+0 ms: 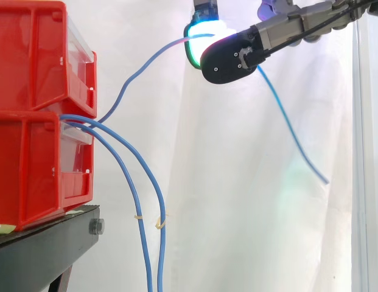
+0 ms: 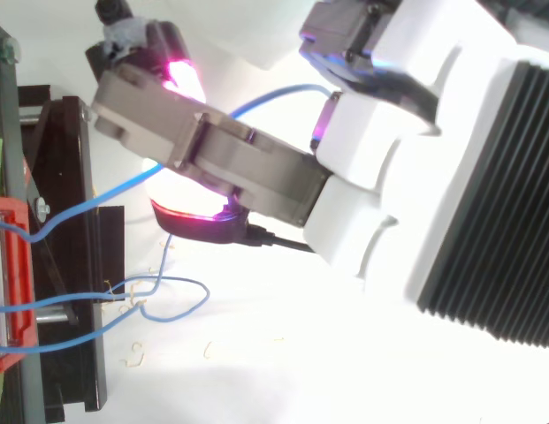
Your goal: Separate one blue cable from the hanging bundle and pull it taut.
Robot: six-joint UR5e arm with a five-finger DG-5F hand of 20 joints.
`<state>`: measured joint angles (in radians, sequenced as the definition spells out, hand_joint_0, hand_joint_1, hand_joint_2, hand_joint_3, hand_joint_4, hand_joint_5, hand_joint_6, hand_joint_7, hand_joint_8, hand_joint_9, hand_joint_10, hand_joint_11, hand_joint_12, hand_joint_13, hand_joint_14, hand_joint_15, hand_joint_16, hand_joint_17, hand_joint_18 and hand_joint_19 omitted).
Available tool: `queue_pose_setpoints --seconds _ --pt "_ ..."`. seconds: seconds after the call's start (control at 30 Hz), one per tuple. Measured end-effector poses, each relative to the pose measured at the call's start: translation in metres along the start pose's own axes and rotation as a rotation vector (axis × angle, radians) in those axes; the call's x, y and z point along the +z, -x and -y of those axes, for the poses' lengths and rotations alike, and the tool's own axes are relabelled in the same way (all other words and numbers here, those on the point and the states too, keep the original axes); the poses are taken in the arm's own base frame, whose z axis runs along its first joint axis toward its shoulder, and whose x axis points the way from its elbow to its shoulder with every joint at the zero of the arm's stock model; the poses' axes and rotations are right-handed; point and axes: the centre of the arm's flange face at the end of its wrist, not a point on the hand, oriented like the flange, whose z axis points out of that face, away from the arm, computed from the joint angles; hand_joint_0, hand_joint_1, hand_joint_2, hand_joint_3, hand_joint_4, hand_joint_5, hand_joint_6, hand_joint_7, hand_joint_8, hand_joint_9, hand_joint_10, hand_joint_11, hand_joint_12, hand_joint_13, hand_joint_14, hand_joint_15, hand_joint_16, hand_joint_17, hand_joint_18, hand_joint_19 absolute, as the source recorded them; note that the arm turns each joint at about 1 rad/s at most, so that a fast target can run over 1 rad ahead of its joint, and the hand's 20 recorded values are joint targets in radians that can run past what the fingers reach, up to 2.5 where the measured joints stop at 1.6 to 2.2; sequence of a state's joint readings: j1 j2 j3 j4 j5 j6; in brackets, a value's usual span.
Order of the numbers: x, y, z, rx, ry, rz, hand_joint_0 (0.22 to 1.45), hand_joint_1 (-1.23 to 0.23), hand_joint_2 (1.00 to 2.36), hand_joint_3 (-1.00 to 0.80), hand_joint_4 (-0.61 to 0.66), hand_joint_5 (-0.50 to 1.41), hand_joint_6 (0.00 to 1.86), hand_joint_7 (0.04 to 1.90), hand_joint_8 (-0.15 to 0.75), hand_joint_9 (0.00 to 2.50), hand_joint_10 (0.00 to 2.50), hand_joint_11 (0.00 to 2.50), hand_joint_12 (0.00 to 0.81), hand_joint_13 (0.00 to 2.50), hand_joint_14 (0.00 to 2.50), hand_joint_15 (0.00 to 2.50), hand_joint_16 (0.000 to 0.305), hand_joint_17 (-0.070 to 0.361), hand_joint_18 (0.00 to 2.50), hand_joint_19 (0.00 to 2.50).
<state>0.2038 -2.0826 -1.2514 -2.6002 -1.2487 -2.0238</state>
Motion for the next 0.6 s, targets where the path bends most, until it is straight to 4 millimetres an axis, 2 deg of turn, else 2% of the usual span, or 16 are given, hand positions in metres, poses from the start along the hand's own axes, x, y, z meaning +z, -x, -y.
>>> queue_pose_setpoints --seconds 0.23,0.6 --pt "0.0002 0.0007 -0.0014 -0.015 0.015 0.010 0.74 -0.76 1.02 -0.29 0.21 0.10 0.51 1.26 0.168 2.36 0.00 2.42 0.288 1.42 1.17 1.36 0.034 0.077 1.18 1.44" --pt "-0.0046 -0.0061 0.0023 0.237 -0.045 -0.058 0.74 -0.75 1.02 -0.29 0.21 0.10 0.51 1.26 0.160 2.37 0.00 2.44 0.285 1.43 1.16 1.37 0.034 0.078 1.18 1.44"
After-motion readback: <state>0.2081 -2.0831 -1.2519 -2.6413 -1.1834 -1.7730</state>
